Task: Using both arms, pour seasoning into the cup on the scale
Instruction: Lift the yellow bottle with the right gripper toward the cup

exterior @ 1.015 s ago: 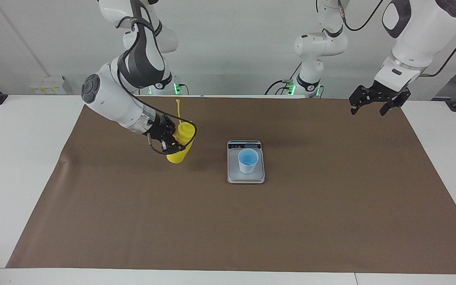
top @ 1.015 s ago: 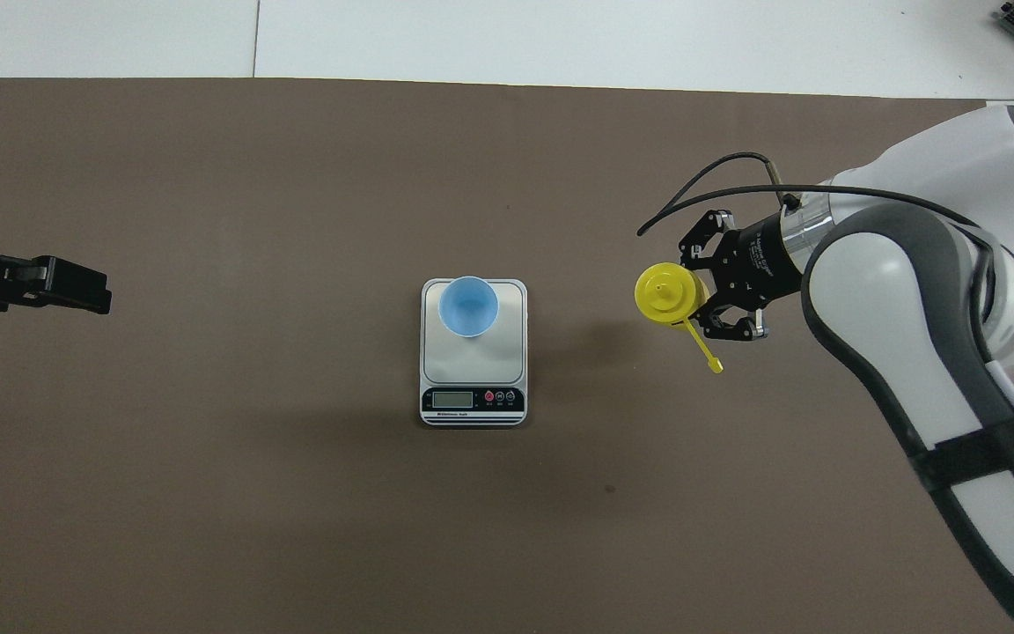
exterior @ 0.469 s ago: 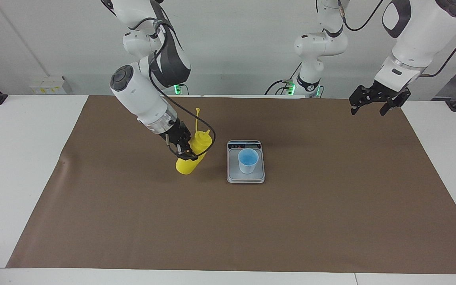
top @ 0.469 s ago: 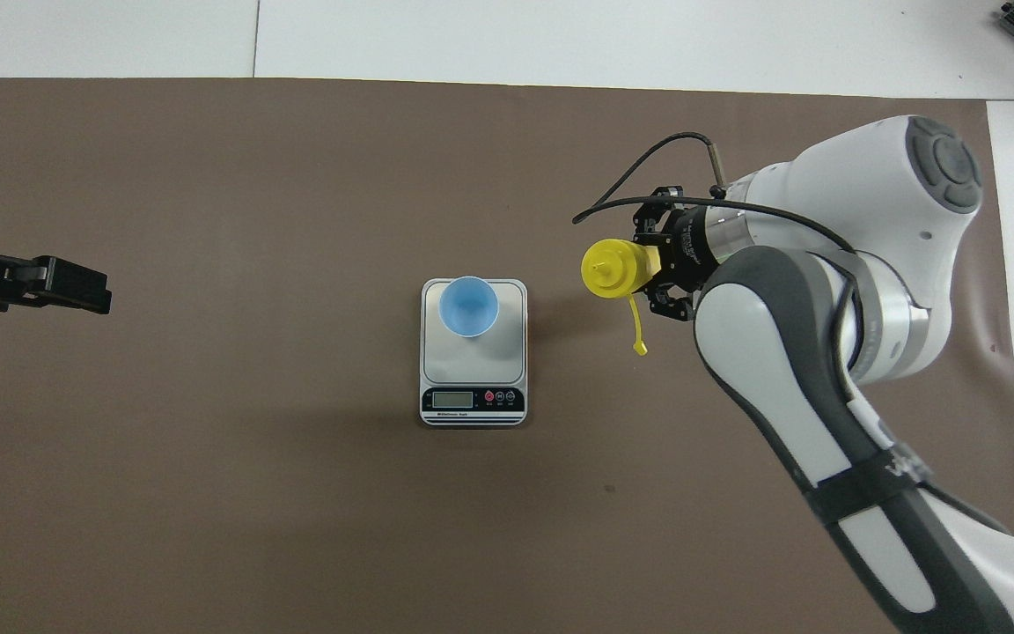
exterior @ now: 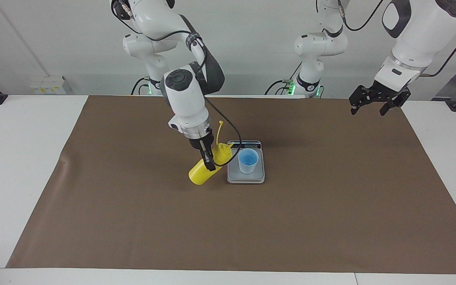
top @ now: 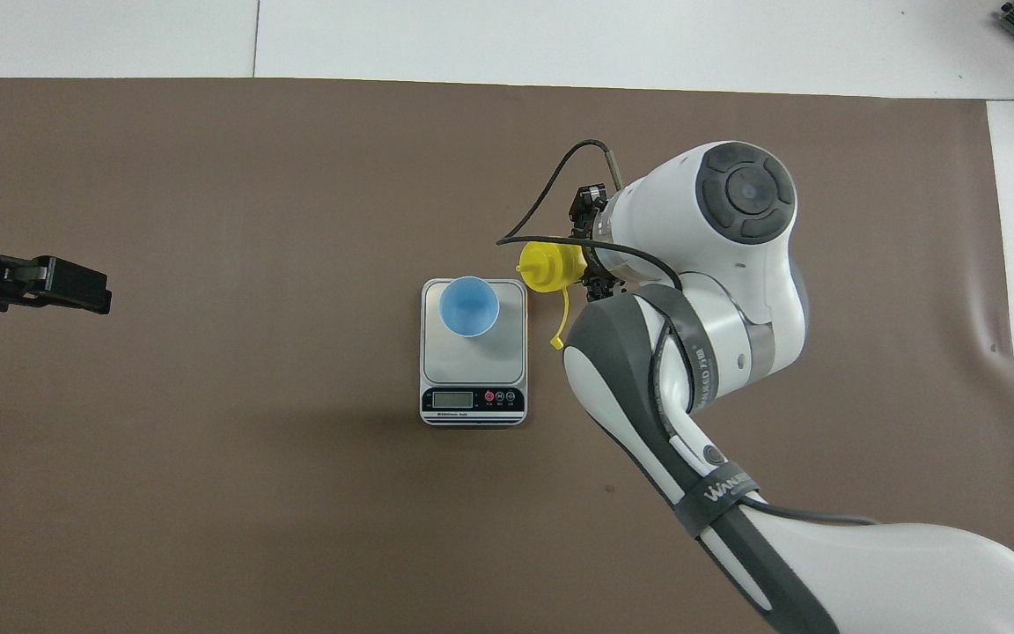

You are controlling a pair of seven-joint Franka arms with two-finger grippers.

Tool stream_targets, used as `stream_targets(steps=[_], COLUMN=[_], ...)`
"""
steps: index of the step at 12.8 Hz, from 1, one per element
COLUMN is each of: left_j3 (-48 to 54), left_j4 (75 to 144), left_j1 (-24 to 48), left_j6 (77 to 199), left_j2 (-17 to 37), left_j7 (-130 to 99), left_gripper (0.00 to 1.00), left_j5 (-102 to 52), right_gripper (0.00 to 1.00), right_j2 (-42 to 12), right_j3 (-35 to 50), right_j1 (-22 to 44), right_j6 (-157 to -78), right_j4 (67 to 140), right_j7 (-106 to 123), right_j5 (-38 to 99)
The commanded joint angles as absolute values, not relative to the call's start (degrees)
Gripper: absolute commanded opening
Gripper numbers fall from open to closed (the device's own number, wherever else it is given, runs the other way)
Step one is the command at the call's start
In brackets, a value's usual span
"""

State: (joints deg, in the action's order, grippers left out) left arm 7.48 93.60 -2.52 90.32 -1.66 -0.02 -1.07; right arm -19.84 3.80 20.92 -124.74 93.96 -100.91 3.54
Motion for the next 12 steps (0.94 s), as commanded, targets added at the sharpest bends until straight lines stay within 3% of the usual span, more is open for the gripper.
stream_targets(steps=[1,12], left_j3=[7.6,7.6], left_j4=[93.6,94.0], left_j1=[-2.5,-2.5], left_j6=[90.8,91.0], left_j2=[-1.7,-1.9], left_j7=[0.4,0.4], left_gripper=[1.00,1.00], left_j5=[-0.3,-0.3], right_gripper=[0.00,0.00], right_j2=[-23.5,-24.7], right_j3=[3.8,4.0], right_j1=[23.2,27.6], right_j6=[-124.8,-127.0], right_j4=[88.5,90.1], right_j7=[-106.9,-121.5], right_j5=[-2.8,-25.6])
